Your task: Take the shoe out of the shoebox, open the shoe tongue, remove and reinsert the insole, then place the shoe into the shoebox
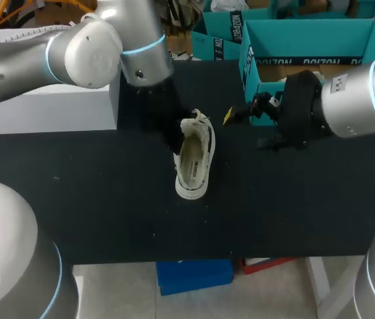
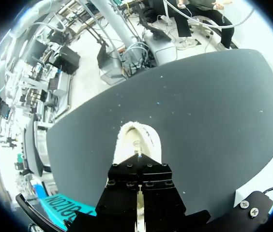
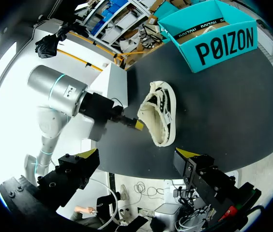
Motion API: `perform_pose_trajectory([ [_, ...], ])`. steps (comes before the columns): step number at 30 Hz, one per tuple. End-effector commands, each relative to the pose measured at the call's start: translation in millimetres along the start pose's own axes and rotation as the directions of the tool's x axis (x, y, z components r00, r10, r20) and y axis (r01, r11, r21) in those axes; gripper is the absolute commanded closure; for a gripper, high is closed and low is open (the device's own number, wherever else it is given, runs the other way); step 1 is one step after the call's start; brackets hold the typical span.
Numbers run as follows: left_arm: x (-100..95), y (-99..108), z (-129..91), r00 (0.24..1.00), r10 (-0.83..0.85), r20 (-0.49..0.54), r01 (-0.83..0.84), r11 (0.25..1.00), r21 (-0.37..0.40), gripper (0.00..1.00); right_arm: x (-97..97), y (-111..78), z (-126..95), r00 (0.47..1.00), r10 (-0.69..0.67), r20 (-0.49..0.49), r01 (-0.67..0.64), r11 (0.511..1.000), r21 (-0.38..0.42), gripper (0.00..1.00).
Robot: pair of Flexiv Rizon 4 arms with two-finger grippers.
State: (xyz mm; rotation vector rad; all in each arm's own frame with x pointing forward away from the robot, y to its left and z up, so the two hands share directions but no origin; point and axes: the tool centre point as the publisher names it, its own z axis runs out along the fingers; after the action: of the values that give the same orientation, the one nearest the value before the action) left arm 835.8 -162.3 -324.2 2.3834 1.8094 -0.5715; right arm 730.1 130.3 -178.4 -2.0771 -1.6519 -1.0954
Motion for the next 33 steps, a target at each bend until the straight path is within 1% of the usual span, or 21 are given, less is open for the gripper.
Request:
perform_pose_trajectory([
  [1,15.0,-4,-33,0.997,-0.027,0.065,0.031,0.998,-0.059,1.00,0.3,-0.3,0,1.000,0.000,0.001,0.000,1.000,-0.001,0.00],
  [4,23.2,11,-47,0.987,-0.088,0.132,0.101,0.990,-0.095,1.00,0.3,-0.3,0,1.000,0.000,0.001,0.000,1.000,-0.001,0.00],
  [8,32.0,32,-54,0.965,-0.157,0.211,0.185,0.975,-0.125,1.00,0.3,-0.3,0,1.000,0.000,0.001,0.000,1.000,-0.001,0.00],
  [10,34.1,38,-54,0.954,-0.180,0.239,0.215,0.968,-0.127,1.00,0.3,-0.3,0,1.000,0.000,0.001,0.000,1.000,-0.001,0.00],
  [15,32.9,57,-49,0.907,-0.258,0.333,0.306,0.947,-0.098,1.00,0.3,-0.3,0,1.000,0.000,0.001,0.000,1.000,-0.001,0.00],
  [18,28.3,67,-43,0.888,-0.279,0.365,0.331,0.939,-0.089,1.00,0.3,-0.3,0,1.000,0.000,0.001,0.000,1.000,-0.001,0.00],
  [20,24.0,73,-38,0.888,-0.279,0.365,0.332,0.939,-0.092,1.00,0.3,-0.3,0,1.000,0.000,0.001,0.000,1.000,-0.001,0.00],
  [21,19.6,68,-35,0.887,-0.279,0.369,0.332,0.939,-0.088,1.00,0.3,-0.3,0,1.000,0.000,0.001,0.000,1.000,-0.001,0.00],
  [25,9.2,71,-16,0.893,-0.277,0.356,0.318,0.946,-0.063,1.00,0.3,-0.3,0,1.000,0.000,0.001,0.000,1.000,-0.001,0.00],
  [28,2.1,69,-4,0.901,-0.268,0.342,0.302,0.952,-0.050,1.00,0.3,-0.3,0,1.000,0.000,0.001,0.000,1.000,-0.001,0.00],
  [33,-0.9,65,9,0.905,-0.268,0.331,0.293,0.956,-0.028,1.00,0.3,-0.3,0,1.000,0.000,0.001,0.000,1.000,-0.001,0.00],
])
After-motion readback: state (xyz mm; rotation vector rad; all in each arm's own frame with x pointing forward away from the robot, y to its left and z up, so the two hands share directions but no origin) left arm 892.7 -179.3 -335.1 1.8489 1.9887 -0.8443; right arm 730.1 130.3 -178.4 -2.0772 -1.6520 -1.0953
